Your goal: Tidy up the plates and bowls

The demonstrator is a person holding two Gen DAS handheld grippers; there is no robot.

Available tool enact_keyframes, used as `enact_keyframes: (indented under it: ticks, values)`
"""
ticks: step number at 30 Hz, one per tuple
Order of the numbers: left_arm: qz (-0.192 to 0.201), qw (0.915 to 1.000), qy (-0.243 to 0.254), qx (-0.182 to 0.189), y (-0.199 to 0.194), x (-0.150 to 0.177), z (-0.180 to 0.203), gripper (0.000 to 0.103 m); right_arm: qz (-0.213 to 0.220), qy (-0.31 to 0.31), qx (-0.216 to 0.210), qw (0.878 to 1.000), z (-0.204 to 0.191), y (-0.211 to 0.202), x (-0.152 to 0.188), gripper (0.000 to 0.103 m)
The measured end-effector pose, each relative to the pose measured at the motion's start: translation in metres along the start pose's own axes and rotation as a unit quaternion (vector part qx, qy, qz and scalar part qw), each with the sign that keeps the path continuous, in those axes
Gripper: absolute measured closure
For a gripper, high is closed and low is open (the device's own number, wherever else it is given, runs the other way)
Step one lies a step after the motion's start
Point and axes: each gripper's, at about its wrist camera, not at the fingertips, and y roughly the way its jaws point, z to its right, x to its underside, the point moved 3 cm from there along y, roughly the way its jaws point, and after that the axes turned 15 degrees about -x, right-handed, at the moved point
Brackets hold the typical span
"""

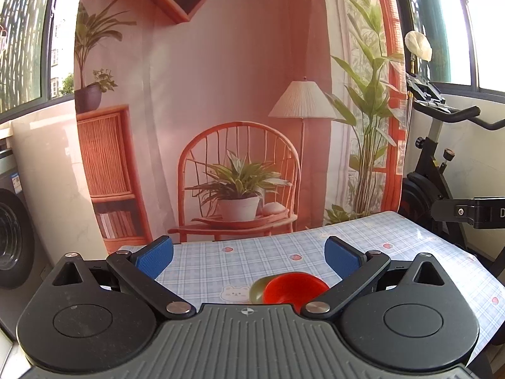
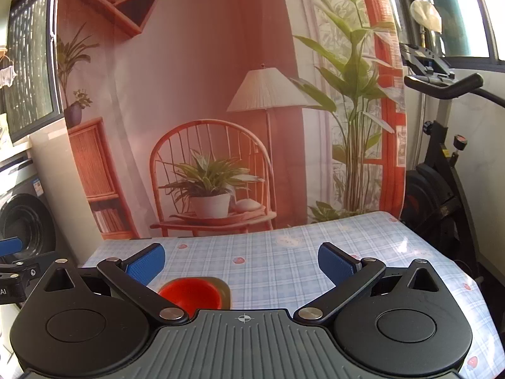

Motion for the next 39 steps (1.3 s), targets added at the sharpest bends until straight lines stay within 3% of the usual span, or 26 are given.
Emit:
enact_keyframes:
  ticks: [4,16,39]
  values:
    - [0.014,0.9994,-0.021,0.022,-0.031,-0.012,-0.009,0.0,0.018,-0.006,-0.004,1.0,-0.013,-0.03,-0.008,0.0]
    - [0.05,0.9983,-0.026,0.016,-0.086,-0.026,-0.018,0.0,0.074,-0.033,-0.015,0.997,-0.05,-0.107,-0.021,0.0]
    - [0.062,0.9976,-0.028,0.01,-0.098,-0.03,-0.021,0.0,0.086,-0.033,-0.019,0.996,-0.054,-0.122,-0.024,0.0]
